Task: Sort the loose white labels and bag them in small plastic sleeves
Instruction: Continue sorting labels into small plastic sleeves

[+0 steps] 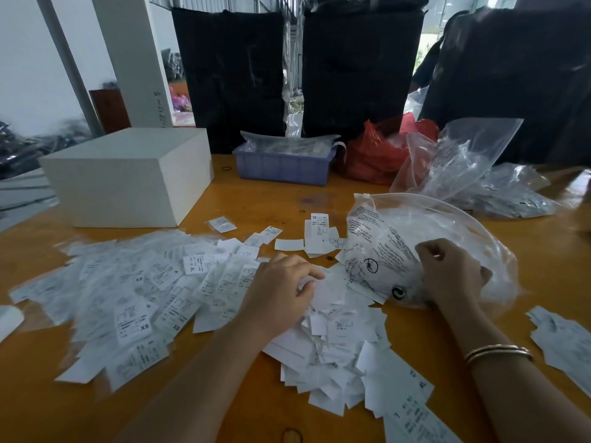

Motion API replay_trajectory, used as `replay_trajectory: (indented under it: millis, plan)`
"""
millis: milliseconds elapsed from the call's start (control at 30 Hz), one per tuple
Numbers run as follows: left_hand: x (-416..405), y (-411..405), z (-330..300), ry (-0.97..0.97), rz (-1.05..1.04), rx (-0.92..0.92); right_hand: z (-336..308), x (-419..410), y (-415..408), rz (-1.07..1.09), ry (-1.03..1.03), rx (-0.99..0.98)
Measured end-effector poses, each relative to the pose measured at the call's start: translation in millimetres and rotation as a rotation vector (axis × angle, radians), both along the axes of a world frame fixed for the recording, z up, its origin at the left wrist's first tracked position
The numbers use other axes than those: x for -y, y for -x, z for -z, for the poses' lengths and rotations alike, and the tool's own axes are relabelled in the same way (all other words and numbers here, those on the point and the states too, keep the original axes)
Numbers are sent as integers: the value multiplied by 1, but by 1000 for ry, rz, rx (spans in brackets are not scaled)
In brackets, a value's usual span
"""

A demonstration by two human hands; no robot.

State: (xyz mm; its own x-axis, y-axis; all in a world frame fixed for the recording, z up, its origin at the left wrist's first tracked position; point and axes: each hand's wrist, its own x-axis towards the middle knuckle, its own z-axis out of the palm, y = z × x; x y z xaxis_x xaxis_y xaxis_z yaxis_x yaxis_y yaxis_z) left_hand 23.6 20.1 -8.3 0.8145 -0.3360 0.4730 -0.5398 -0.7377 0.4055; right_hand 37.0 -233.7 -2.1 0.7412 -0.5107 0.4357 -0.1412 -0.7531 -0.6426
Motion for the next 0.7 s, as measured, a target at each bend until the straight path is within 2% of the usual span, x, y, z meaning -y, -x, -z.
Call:
replay_trajectory:
  millis: [100,167,233,333,433,567,633,700]
  plan:
    - [1,-1,-1,34,-22,39,-6,-7,8,-183,-76,352]
    - [1,-1,-3,99,-11,49,-12,-17,14,-321,-99,466]
    - [3,1,-6,217,35,-3,-16,-34,20,-457,-206,439]
    - [4,6,-11,390,112,-184,-16,-63,26,-688,-411,280]
    - [4,10,-15,488,177,-323,-11,-76,30,-859,-504,185]
    - [5,8,-15,562,223,-384,-10,-77,31,-910,-535,180]
    - [6,6,-13,615,172,-369,-11,-78,30,-914,-561,169]
    - [5,3,-12,751,93,-382,-10,-79,30,-915,-557,136]
